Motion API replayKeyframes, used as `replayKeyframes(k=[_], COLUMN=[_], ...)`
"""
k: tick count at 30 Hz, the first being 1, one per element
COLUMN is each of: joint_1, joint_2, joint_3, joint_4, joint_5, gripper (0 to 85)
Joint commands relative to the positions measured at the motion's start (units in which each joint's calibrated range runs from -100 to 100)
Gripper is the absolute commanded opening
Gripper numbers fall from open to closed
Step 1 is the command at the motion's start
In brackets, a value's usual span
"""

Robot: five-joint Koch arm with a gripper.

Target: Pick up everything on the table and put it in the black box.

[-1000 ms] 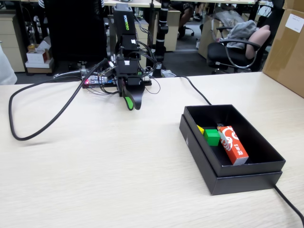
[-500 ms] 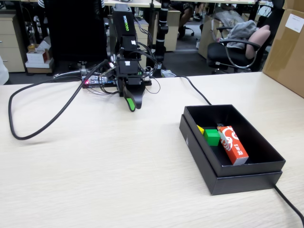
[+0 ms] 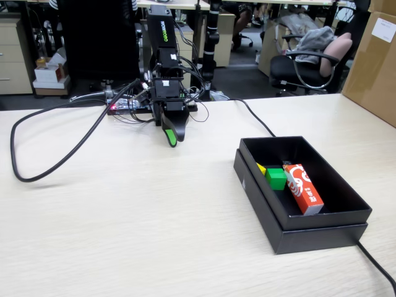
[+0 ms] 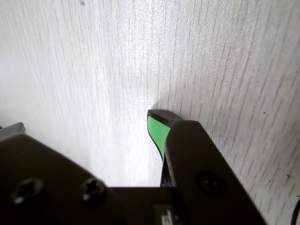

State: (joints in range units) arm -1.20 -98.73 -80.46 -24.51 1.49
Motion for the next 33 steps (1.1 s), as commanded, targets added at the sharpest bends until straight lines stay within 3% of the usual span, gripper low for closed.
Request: replayKeyframes(k=[1,33], joint_1=[0.0,0.0], joint_2=[0.0,0.0], joint_3=[3.03,2.4], joint_4=[0.53,0.53], joint_5=[-0.05,-0.05], gripper=[48.7,48.7])
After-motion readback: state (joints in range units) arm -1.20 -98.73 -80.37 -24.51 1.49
